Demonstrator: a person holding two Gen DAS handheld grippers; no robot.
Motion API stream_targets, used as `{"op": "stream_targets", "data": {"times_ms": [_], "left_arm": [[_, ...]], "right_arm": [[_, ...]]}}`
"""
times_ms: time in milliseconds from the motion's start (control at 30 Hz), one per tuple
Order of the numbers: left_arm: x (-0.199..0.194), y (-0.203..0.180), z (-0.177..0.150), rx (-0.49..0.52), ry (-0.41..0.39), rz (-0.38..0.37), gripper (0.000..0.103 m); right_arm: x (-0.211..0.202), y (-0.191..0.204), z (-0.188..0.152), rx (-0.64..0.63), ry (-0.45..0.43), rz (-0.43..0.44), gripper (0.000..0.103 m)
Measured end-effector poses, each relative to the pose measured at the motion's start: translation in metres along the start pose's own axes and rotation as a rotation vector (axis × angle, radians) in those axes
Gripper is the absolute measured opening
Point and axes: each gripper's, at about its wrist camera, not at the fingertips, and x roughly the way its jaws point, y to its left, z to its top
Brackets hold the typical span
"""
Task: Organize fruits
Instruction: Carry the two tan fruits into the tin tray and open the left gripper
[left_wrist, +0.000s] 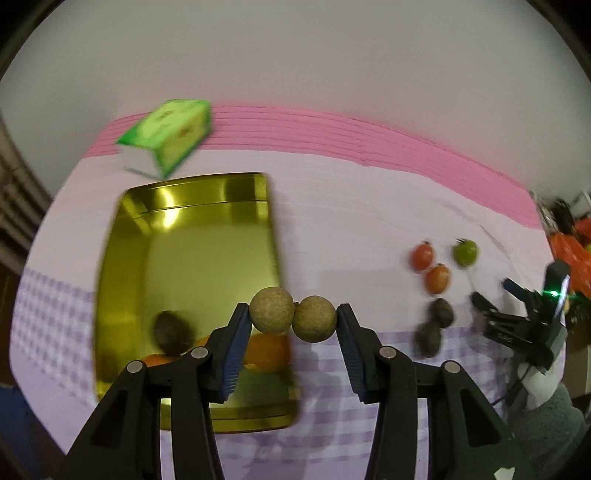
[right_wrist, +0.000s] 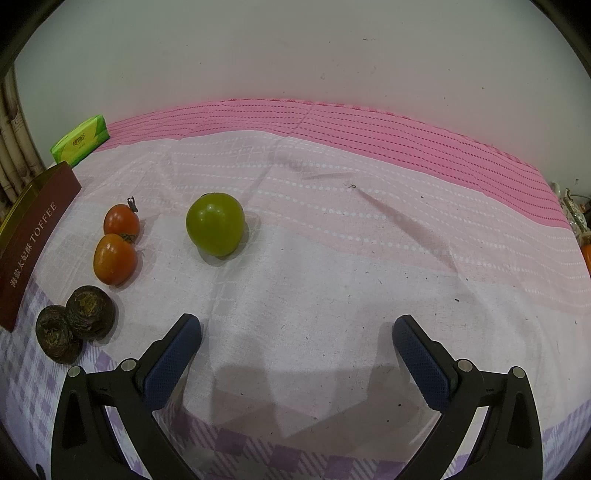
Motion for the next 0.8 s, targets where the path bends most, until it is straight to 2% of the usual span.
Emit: {"op": "stream_targets", "data": {"times_ms": [300,467,800], "left_arm": [[0.003,0.071,-0.002,-0.157,0.027,0.108,0.043],[0.009,0.088,-0.006,-0.213,0.044,0.139,0.043],[0.026,0.109,-0.017,-0.274,0.102,0.143,0.043]], "right_arm": [[0.0,0.0,0.0,0.0,0.0,0.0,0.103],[0.0,0.0,0.0,0.0,-0.001,0.0,0.103],[0.0,-0.001,0.0,0.001,-0.001,0.0,0.103]]}}
